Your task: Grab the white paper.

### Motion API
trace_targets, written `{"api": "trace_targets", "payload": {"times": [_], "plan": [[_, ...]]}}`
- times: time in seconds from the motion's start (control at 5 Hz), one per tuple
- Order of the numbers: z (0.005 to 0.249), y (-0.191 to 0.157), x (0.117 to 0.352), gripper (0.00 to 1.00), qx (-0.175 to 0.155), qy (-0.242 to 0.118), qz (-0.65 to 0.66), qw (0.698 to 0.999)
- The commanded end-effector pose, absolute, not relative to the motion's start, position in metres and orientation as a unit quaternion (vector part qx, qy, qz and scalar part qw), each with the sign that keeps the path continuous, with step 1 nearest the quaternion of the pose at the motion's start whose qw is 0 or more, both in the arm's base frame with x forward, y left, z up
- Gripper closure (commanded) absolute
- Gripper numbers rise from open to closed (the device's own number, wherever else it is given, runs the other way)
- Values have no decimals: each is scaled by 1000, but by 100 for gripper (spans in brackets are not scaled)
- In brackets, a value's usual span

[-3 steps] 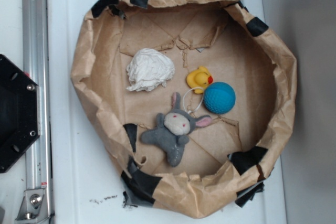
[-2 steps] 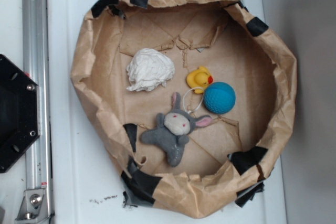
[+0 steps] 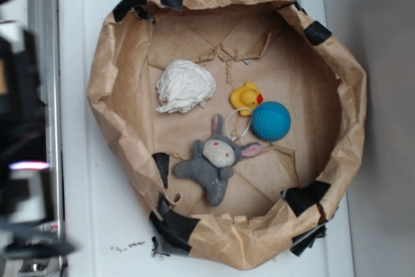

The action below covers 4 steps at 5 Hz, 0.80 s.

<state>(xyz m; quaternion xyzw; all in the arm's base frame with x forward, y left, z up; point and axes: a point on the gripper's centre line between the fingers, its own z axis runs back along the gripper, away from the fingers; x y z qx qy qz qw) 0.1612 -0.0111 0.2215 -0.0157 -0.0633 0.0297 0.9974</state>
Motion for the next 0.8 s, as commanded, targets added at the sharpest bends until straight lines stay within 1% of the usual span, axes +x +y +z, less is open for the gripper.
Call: {"api": "trace_targets", "payload": {"times": [0.0,0.2,0.4,0.6], "plan": [[180,21,242,0,2,-119,20,993],[127,22,259,0,5,-82,-28,996],[86,36,248,0,33,-40,-47,998],[68,51,225,0,33,-7,-51,998]]}}
